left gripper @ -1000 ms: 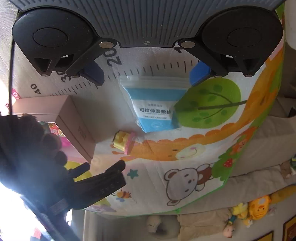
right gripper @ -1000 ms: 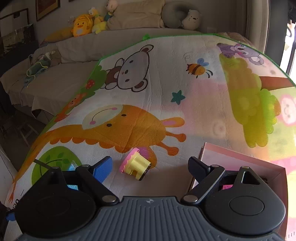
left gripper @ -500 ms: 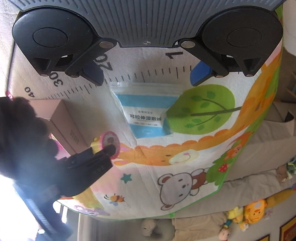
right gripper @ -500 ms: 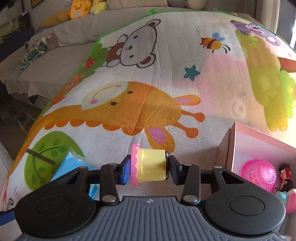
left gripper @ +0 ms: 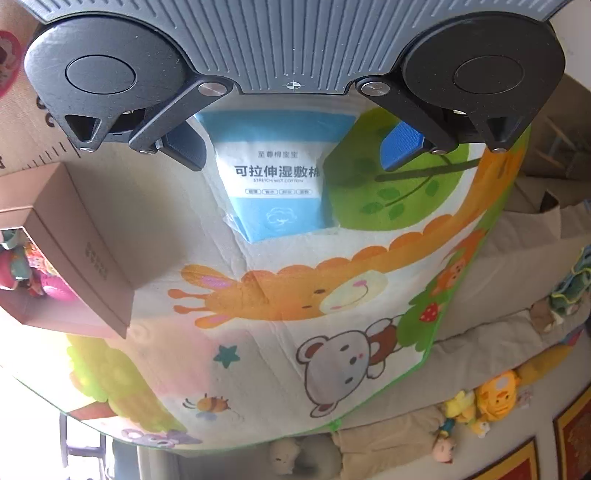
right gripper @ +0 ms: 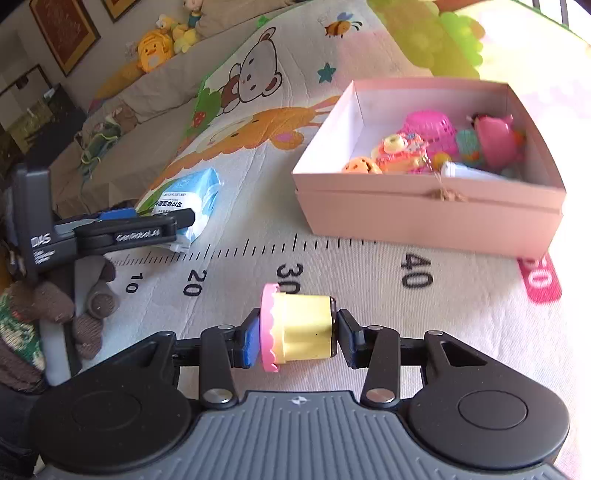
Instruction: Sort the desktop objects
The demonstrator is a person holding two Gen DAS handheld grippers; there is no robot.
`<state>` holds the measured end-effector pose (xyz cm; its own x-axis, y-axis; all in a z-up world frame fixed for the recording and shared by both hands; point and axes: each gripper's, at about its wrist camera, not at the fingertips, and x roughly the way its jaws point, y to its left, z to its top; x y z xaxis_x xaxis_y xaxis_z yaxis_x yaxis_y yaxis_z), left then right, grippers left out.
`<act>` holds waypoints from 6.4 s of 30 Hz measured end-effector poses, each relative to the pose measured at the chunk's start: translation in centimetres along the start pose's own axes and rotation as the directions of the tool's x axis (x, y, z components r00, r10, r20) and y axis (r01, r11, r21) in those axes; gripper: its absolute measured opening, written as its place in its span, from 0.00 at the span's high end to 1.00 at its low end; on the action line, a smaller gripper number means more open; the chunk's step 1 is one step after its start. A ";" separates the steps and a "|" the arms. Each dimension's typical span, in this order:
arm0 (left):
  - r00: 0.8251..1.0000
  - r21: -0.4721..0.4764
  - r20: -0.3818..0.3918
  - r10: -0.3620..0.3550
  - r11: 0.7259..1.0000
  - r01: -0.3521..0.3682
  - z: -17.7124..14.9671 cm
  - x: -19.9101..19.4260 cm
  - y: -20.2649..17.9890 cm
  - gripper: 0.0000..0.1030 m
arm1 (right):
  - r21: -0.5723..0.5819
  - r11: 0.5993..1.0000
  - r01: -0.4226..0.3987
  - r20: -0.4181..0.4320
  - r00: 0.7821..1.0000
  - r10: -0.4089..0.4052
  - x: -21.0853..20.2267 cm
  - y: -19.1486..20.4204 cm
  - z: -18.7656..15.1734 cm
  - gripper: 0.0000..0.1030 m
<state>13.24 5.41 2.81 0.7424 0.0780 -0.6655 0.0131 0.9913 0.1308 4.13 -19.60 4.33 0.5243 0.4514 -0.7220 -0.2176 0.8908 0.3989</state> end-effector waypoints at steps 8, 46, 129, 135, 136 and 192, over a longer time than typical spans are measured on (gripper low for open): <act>1.000 -0.016 -0.016 -0.015 1.000 0.014 0.0 0.4 -0.5 0.35 | 0.120 0.989 -0.084 0.086 0.994 0.074 -1.7 -3.0 -1.4 0.55; 0.934 0.088 -0.091 -0.346 0.931 0.354 -8.0 -8.8 -5.4 0.12 | -0.290 0.900 0.324 0.235 0.936 -0.261 1.1 2.5 -1.9 0.20; 0.966 0.037 0.010 -0.257 0.966 0.256 -6.2 -4.8 -7.3 0.00 | 0.052 0.906 0.420 0.187 0.887 -0.422 -0.2 -1.2 -2.9 0.11; 0.979 0.024 0.038 -0.199 0.980 0.199 -6.6 -4.5 -8.4 0.00 | 0.029 0.862 0.506 0.199 0.842 -0.501 0.8 -1.7 -3.3 0.00; 0.980 0.020 0.046 -0.192 0.981 0.191 -6.6 -4.4 -8.5 0.00 | 0.030 0.860 0.510 0.198 0.840 -0.505 0.9 -1.9 -3.1 0.00; 0.980 0.007 0.054 -0.190 0.982 0.190 -6.8 -4.2 -8.7 0.00 | 0.043 0.859 0.510 0.271 0.822 -0.501 2.2 -2.2 -2.3 0.00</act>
<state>5.46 -2.83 -0.48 0.7615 -0.1181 -0.6373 0.1586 0.9873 0.0066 3.83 -20.46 0.55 0.7633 -0.0898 -0.6398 0.1161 0.9932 -0.0009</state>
